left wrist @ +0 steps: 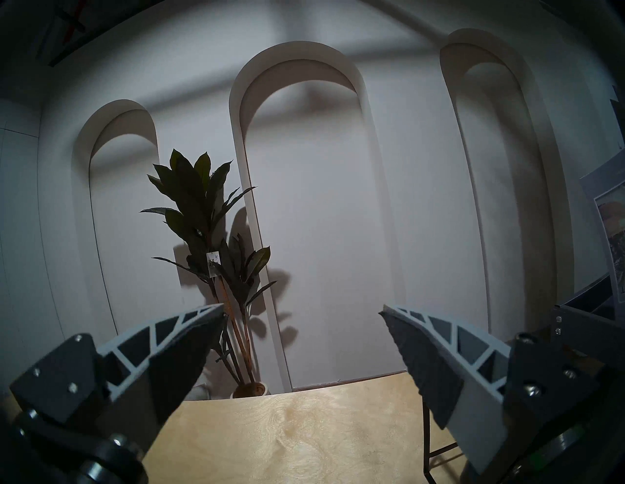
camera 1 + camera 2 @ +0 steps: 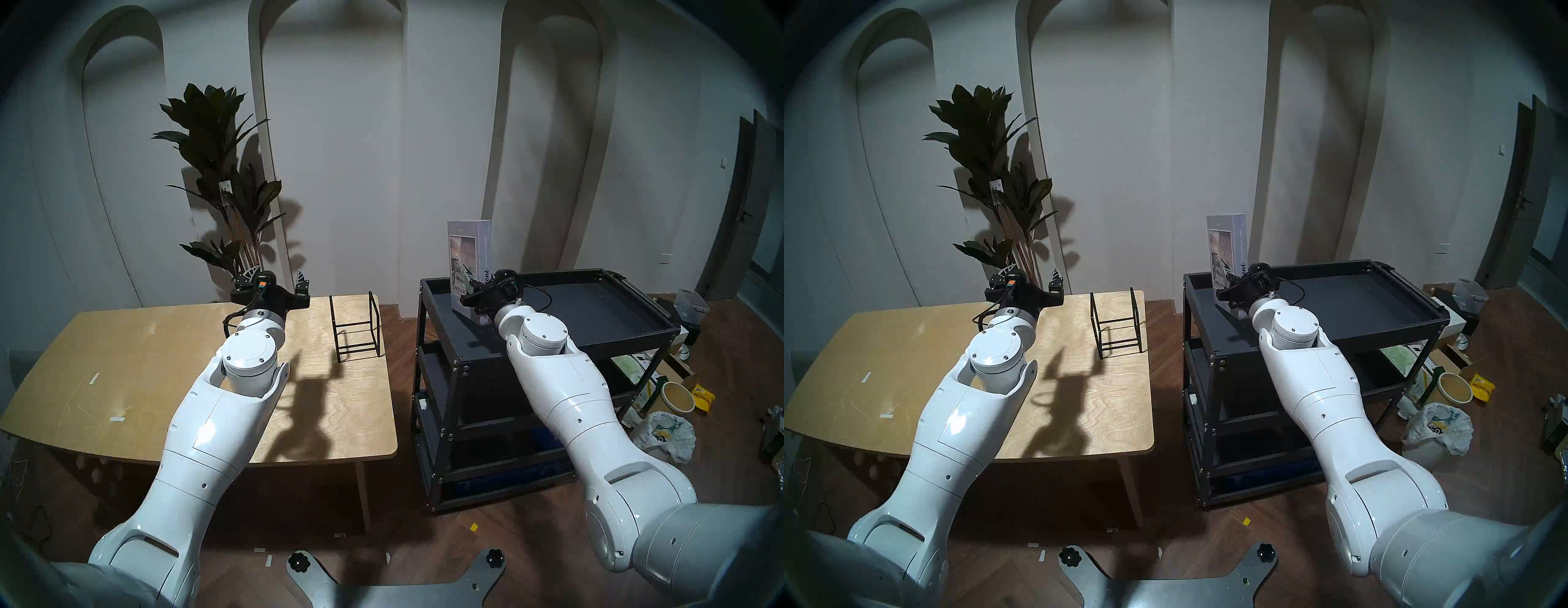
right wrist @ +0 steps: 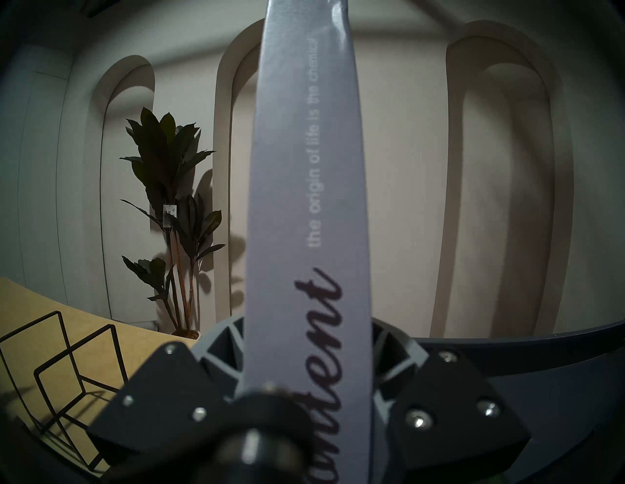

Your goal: Transfer books between table and cart

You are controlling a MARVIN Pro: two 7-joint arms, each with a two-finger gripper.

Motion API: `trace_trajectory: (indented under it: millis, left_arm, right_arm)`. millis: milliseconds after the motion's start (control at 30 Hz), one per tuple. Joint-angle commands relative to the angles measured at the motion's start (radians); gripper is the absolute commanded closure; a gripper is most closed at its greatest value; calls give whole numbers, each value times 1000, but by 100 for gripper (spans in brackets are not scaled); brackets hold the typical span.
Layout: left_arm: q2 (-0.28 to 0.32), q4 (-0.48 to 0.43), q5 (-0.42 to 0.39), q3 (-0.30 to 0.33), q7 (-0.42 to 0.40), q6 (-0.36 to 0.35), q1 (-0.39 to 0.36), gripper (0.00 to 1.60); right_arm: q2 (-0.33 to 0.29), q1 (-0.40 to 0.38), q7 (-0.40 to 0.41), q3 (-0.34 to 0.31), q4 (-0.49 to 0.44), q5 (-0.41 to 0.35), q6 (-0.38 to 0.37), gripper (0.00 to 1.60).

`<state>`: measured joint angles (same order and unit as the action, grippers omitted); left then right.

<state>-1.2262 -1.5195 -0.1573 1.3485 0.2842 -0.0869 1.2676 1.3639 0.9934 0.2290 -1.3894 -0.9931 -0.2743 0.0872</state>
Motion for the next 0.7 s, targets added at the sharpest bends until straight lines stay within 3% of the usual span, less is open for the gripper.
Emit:
trace_trajectory:
  millis: [0, 167, 667]
  left_arm:
    - [-7, -16, 12, -2, 8, 13, -35, 0]
    - [-10, -12, 16, -5, 10, 7, -34, 0]
    - [-15, -9, 26, -13, 15, -10, -43, 0]
  right_arm:
    - [24, -56, 20, 5, 50, -3, 67, 160]
    - [26, -73, 28, 9, 95, 1, 79, 160]
    - [2, -66, -60, 52, 54, 18, -166, 160]
